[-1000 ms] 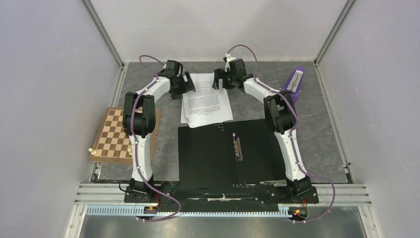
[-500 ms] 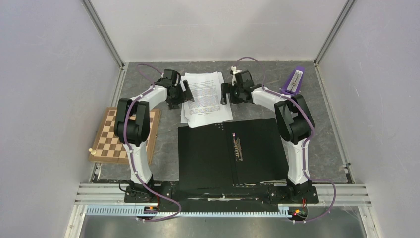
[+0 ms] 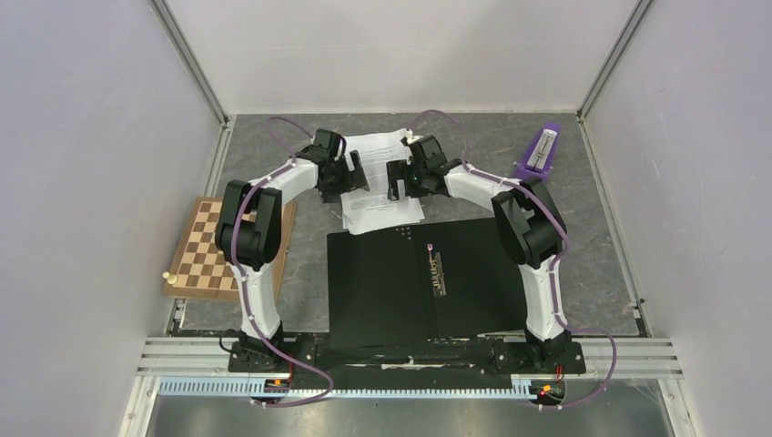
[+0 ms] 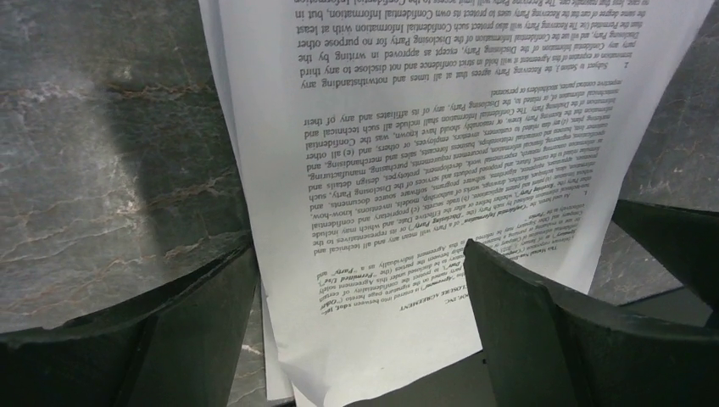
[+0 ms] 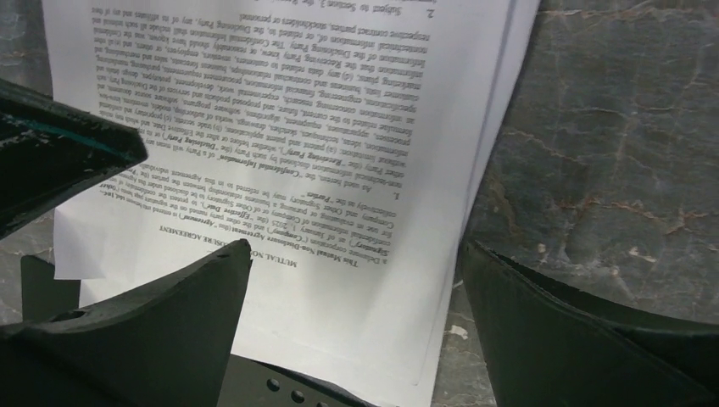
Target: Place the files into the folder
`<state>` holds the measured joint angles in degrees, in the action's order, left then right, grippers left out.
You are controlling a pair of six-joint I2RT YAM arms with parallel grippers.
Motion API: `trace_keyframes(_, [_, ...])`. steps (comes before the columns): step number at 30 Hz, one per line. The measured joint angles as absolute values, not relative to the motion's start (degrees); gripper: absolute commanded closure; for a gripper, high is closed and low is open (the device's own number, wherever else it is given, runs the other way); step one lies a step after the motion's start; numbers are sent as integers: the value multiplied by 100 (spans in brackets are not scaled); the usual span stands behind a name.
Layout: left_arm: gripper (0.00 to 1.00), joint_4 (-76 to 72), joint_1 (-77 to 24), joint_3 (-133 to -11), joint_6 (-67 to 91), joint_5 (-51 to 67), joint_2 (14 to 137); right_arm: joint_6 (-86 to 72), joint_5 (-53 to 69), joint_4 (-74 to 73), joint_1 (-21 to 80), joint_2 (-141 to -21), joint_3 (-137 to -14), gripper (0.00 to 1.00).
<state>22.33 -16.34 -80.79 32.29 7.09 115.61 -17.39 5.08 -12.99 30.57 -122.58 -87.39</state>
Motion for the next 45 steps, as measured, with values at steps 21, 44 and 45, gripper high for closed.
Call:
trace_keyframes(21, [3,3081,-1192,-10772,2816,644,13244,-1402,836,-972,2526,-14046,-11253,2])
trace_keyframes(44, [38,2716,-934,-10401,2777,1367,13135,-1500,1533,-432,2392,-14125,-11126,2])
trace_keyframes(45, [42,2716,-921,-10447,2775,1420,13179,-1503,1592,-427,2388,-14134,-11131,2])
